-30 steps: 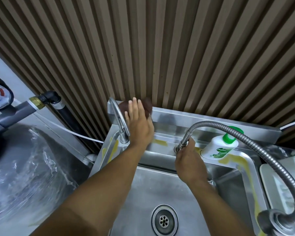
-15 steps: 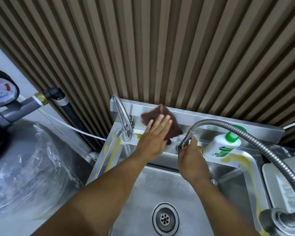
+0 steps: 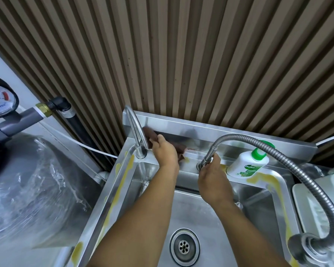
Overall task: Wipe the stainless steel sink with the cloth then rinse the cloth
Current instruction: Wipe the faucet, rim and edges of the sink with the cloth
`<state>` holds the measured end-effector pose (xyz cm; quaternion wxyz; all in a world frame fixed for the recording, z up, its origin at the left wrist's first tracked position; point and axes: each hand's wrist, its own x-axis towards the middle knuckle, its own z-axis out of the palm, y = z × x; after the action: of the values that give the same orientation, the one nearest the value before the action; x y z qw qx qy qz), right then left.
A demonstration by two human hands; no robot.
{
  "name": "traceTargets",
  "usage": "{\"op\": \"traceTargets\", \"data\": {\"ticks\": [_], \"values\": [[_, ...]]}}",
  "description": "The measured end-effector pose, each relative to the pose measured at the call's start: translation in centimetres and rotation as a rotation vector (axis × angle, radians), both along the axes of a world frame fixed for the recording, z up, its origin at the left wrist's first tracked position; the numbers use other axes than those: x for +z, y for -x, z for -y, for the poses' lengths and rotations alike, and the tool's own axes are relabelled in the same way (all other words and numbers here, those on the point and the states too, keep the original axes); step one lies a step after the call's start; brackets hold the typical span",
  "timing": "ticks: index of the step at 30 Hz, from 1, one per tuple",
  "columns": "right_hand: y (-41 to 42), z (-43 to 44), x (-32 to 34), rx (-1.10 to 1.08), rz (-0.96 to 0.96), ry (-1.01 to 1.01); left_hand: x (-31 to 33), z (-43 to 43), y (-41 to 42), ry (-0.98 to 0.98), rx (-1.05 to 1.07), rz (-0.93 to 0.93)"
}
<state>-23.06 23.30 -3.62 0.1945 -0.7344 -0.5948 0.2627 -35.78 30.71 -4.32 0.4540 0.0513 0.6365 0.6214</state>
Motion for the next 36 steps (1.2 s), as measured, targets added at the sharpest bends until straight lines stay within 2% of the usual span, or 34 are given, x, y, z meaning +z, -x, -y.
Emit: {"op": "traceTargets", "data": {"ticks": [5,9,12,14,15,16,19,21,23,24,26,33,36], "values": [[0.4,-0.1,-0.1,-0.011,0.001,-0.015,0.2,0.6,-0.8,0.04,-0.036,0.133],[0.7,0.0,0.0,-0.032,-0.03,-0.007,1.5,1.4,-0.7,0.051,-0.03,0.356],[0.5,0.0,0.3,-0.026,-0.039,-0.012,2.0,2.8,1.1,-0.035,-0.067,0.485],[0.3,-0.1,0.2,-0.017,-0.049,0.0,1.8,3.6,2.7,-0.104,-0.073,0.443],[0.3,-0.1,0.1,-0.02,-0.05,0.008,1.6,4.0,3.4,-0.11,-0.069,0.312],[0.3,-0.1,0.1,-0.028,-0.05,0.013,1.5,4.5,3.9,-0.088,-0.096,0.085],[0.5,-0.1,-0.1,-0.045,-0.056,0.006,-0.3,5.3,4.5,-0.034,-0.376,-0.819],[0.6,0.0,-0.2,-0.052,-0.061,0.001,-3.6,5.0,4.2,0.083,-0.715,-1.2],[0.7,-0.1,-0.2,-0.06,-0.073,-0.01,-6.5,4.9,3.3,0.232,-0.921,-1.485],[0.7,-0.1,-0.3,-0.065,-0.076,-0.016,-6.9,5.1,2.6,0.27,-0.946,-1.551],[0.8,-0.2,-0.4,-0.075,-0.075,-0.035,-7.0,5.2,1.4,0.271,-0.964,-1.57],[1.5,-0.7,-0.6,-0.21,-0.051,-0.064,-7.5,5.4,0.4,-0.091,-1.229,-1.734],[2.3,-0.7,-0.6,-0.281,-0.043,-0.081,-8.2,5.4,2.1,-0.045,-1.283,-1.872]]}}
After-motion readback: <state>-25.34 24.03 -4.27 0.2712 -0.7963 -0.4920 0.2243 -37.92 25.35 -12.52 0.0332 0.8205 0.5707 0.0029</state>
